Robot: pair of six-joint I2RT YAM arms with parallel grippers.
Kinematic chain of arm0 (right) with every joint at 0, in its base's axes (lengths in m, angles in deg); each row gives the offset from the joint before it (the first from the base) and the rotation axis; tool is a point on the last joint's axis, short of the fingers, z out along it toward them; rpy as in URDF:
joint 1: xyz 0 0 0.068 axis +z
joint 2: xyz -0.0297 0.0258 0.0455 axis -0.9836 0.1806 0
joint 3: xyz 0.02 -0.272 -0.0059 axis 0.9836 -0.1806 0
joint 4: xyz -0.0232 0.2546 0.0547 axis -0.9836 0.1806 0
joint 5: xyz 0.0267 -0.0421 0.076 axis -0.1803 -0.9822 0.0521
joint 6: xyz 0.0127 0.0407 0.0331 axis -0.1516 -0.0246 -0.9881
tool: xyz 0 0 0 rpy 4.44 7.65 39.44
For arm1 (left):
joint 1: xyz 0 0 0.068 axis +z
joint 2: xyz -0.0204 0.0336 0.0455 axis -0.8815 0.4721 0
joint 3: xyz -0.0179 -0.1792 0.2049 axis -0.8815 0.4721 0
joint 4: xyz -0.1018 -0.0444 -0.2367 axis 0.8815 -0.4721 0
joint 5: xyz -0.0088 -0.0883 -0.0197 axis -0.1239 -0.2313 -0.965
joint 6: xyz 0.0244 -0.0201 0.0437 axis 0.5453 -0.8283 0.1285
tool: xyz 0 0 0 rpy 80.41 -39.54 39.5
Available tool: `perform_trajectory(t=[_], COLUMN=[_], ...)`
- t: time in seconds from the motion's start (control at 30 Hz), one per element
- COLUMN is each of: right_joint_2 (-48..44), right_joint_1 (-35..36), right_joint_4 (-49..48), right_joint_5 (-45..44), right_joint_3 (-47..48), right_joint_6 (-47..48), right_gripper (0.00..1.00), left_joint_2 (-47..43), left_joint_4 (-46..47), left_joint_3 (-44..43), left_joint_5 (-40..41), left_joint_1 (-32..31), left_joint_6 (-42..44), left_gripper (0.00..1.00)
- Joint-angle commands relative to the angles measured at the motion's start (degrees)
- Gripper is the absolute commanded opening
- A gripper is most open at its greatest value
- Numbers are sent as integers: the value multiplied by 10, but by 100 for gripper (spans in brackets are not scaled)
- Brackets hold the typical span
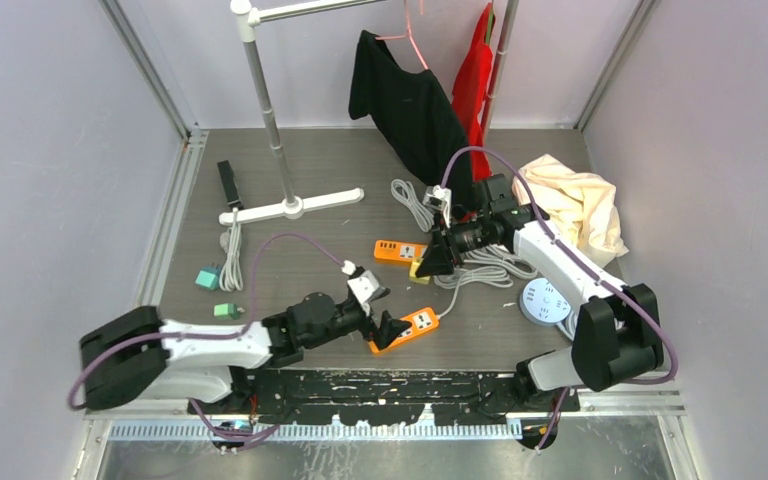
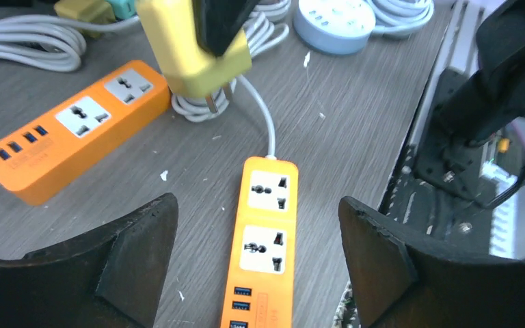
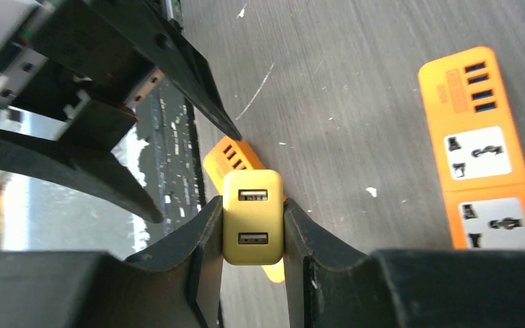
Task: Pull the plug off the socket
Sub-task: Place the plug at the center of the board.
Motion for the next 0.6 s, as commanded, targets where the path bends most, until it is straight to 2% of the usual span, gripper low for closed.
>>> perform_trajectory(t=[0.0, 0.1, 0.23, 0.37, 0.43, 0.57], right_joint_2=[11, 24, 47, 61, 65, 69], right_joint_1=[2, 2, 4, 6, 6, 6], right_joint_4=[-53, -82, -93, -92, -92, -93], right_joint_5=[27, 35, 45, 34, 34, 25], right_joint_3=[20, 18, 19, 20, 21, 22], right_joint_6=[-147, -202, -234, -239, -244, -249], right_gripper=[2, 2, 2, 3, 3, 5], left_joint_2=[-116, -180, -212, -190, -162, -89], left_joint_4=[-176, -263, -337, -373, -420, -506], left_joint_3=[-34, -61, -107, -155, -203, -287], left_joint_5=[38, 72, 115, 138, 161, 214], left_joint_1=[1, 3, 4, 4, 3, -17], left_joint_6=[-45, -89, -148, -187, -219, -229], left_gripper=[89, 97, 100, 99, 99, 99])
